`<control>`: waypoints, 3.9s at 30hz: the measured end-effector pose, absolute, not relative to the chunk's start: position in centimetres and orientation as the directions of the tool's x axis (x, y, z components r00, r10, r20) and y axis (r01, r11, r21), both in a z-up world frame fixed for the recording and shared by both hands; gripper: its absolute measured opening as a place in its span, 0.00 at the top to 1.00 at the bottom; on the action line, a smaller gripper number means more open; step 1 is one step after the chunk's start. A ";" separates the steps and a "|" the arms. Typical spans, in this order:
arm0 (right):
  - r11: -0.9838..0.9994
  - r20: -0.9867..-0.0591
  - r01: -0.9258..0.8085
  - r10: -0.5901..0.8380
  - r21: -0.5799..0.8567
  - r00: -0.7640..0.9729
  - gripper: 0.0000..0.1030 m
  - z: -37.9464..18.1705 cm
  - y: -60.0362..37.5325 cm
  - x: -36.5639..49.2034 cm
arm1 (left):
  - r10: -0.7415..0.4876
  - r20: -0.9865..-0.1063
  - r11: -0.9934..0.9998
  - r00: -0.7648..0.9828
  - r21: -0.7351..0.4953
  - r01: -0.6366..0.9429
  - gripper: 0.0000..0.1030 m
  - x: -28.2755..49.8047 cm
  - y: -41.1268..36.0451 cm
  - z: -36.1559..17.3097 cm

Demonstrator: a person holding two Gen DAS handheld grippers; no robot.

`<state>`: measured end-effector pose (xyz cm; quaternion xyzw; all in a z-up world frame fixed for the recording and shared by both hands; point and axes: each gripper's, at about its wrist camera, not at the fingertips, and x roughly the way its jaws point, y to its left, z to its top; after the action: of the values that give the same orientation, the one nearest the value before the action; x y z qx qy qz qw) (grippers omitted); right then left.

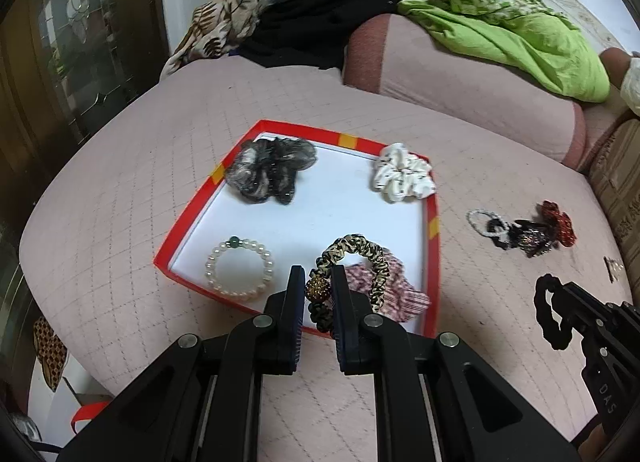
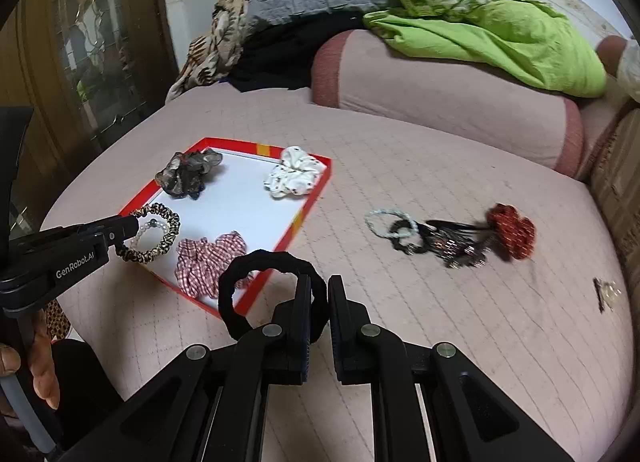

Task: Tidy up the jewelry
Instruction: 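Carry gold beaded hair tie with left gripper over the tray, then lower gold tie with left gripper into tray while right lowers black hair tie, opening both, then withdraw both grippers from the tray toward the remaining jewelry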

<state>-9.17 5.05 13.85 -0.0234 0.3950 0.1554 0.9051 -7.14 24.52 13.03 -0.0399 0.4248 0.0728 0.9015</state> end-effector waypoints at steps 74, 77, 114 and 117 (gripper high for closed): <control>0.966 -0.765 -0.206 0.251 0.157 0.593 0.56 11.8 3.4 -9.5 | 0.192 -0.695 0.979 0.693 0.083 -0.188 0.45 -9.9 21.6 17.3; 0.968 -0.760 -0.186 0.246 0.166 0.601 0.55 12.1 2.5 -10.3 | 0.177 -0.696 0.982 0.696 0.074 -0.176 0.45 -10.8 20.8 17.6; 0.979 -0.738 -0.105 0.201 0.175 0.645 0.44 12.7 -0.7 -12.5 | 0.134 -0.700 0.991 0.701 0.082 -0.108 0.44 -12.6 16.8 17.8; 0.978 -0.742 -0.094 0.201 0.184 0.640 0.43 12.3 -1.3 -12.2 | 0.134 -0.708 0.991 0.694 0.090 -0.099 0.44 -12.2 16.4 17.4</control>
<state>-12.15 -1.29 12.33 0.0642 0.4165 0.0817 0.9032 -12.17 16.43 17.43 0.0225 0.3863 0.0633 0.9199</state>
